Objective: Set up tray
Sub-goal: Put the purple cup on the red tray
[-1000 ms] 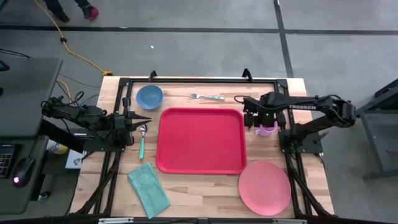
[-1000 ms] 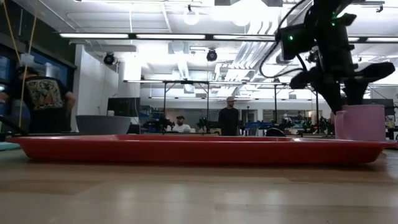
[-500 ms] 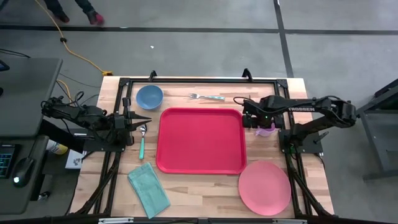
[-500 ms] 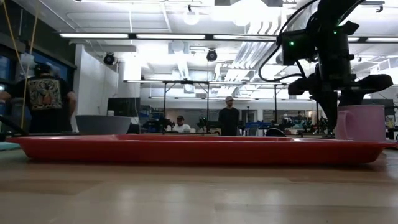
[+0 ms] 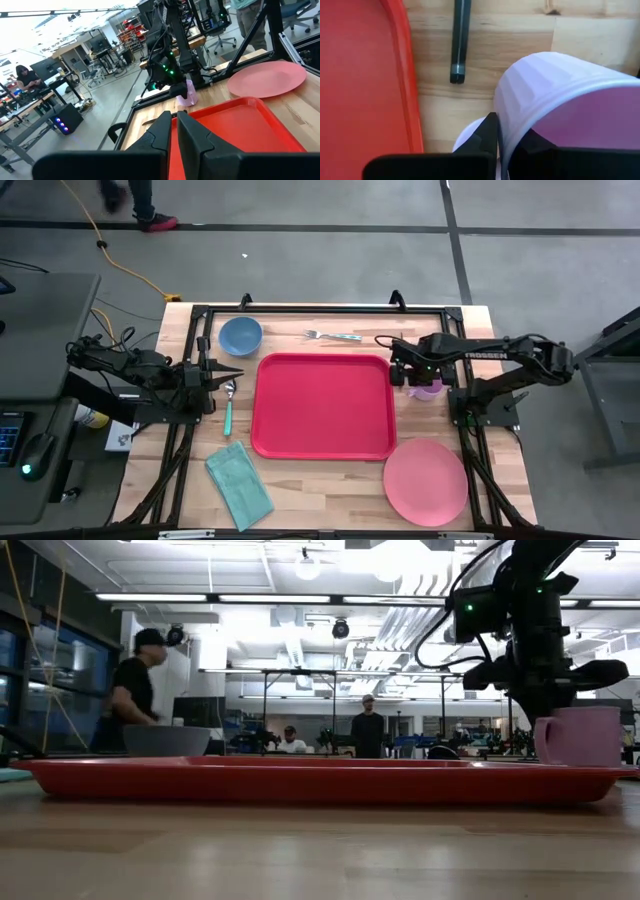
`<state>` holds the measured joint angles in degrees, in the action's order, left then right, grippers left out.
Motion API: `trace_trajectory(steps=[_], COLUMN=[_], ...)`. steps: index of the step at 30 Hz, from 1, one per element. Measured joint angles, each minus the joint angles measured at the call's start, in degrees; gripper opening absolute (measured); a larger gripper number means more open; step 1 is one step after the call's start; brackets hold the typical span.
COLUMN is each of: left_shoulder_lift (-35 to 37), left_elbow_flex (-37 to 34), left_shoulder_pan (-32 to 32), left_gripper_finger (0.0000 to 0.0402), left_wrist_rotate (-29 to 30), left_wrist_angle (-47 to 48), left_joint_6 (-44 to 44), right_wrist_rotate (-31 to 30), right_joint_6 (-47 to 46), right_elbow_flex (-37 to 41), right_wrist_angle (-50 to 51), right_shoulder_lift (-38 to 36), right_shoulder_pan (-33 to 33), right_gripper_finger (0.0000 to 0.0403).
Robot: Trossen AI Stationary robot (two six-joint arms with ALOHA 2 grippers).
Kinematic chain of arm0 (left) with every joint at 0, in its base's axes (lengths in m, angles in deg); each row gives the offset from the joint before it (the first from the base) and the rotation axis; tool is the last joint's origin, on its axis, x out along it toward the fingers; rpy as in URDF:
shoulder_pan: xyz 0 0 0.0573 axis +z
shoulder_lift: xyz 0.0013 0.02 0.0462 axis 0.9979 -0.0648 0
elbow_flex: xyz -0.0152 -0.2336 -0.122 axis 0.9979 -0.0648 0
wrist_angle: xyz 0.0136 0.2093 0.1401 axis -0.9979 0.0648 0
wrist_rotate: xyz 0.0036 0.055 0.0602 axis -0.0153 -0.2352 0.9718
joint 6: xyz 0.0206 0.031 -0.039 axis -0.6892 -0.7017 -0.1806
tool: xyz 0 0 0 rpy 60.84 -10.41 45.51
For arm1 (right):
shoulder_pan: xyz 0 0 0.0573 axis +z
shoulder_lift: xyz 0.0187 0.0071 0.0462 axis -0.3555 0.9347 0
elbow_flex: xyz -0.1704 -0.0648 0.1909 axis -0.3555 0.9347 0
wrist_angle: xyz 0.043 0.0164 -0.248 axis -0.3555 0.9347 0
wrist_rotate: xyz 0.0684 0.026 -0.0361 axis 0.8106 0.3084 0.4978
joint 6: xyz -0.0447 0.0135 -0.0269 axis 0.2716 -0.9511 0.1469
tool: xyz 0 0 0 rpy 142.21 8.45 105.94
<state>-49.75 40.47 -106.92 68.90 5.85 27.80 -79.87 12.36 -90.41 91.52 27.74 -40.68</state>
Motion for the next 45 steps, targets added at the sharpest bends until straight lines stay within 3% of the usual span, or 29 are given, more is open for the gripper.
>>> trace_trajectory(steps=[9,21,27,33,39,45], left_shoulder_lift=[0.0,0.0,0.0,0.0,0.0,0.0], left_elbow_flex=[0.0,0.0,0.0,0.0,0.0,0.0], left_shoulder_pan=[0.0,0.0,0.0,0.0,0.0,0.0], left_gripper_finger=[0.0060,0.0060,0.0060,0.0060,0.0060,0.0060], left_wrist_rotate=[0.0,0.0,0.0,0.0,0.0,0.0], left_wrist_angle=[0.0,0.0,0.0,-0.1,-0.1,-0.1], left_joint_6=[0.0,-0.7,-1.0,-1.0,-1.0,-1.0], right_wrist_rotate=[-1.6,-1.7,9.7,15.1,10.5,-1.2], right_joint_6=[3.8,33.8,49.9,64.6,71.5,63.7], right_elbow_flex=[-8.7,-35.3,-42.8,-51.3,-57.3,-57.4], right_wrist_angle=[5.2,6.3,8.8,23.1,30.3,25.3], right_shoulder_lift=[-3.1,-3.2,0.9,13.7,26.0,31.7], right_shoulder_pan=[0.1,-1.6,-5.2,-4.5,-2.4,0.2], right_gripper_finger=[0.0001,0.0000,0.0000,0.0000,0.0000,0.0000])
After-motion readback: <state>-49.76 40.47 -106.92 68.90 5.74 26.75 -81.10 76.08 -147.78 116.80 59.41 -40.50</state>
